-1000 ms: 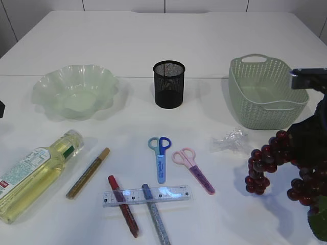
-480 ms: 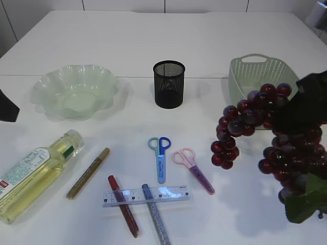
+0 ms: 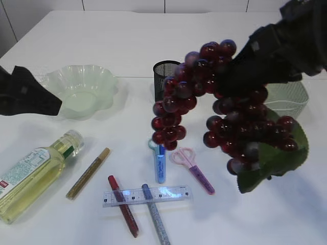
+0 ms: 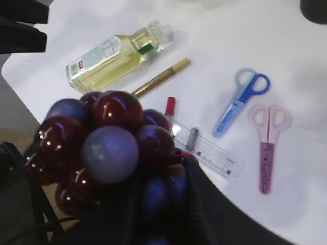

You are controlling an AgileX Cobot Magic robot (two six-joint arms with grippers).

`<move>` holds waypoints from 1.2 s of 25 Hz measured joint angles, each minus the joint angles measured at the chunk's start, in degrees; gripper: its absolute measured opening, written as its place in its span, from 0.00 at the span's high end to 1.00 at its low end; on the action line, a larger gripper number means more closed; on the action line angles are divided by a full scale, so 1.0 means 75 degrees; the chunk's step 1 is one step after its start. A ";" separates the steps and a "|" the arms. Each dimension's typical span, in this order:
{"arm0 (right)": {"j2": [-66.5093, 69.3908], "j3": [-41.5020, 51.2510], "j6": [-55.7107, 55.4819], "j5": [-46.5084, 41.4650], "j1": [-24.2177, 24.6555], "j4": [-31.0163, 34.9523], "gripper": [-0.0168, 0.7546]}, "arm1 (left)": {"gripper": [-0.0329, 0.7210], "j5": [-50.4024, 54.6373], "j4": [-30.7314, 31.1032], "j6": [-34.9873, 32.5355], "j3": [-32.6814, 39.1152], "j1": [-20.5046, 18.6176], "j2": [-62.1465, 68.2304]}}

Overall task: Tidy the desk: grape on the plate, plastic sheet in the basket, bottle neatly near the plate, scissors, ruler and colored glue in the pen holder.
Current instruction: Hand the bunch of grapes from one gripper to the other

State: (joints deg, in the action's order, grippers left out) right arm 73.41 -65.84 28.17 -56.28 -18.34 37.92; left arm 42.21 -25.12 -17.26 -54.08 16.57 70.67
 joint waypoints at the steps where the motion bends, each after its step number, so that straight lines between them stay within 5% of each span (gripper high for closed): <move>1: 0.0081 -0.0089 0.0000 0.0079 -0.0185 0.0000 0.74 | 0.32 0.0035 -0.0290 -0.0261 -0.0064 0.0013 0.0000; 10: 0.0685 -0.0464 0.0028 0.0314 -0.1075 -0.0203 0.74 | 0.32 0.0745 -0.2878 -0.3597 -0.0762 0.0030 0.0000; 14: 0.0765 -0.0471 0.0028 0.0348 -0.1110 -0.0323 0.74 | 0.29 0.1061 -0.3884 -0.4350 -0.0865 0.0059 0.0030; 19: 0.0765 -0.0485 0.0056 0.0366 -0.1110 -0.0460 0.74 | 0.13 0.1457 -0.4129 -0.5026 -0.0977 0.0263 0.0202; 30: 0.0777 -0.0500 0.0433 0.0394 -0.1110 -0.0382 0.74 | 0.10 0.1067 -0.4543 -0.6261 -0.0990 0.1317 0.0973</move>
State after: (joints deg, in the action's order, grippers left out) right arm 79.24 -69.59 31.41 -53.32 -26.66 35.05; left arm 50.21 -59.19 -64.21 -61.50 26.45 77.97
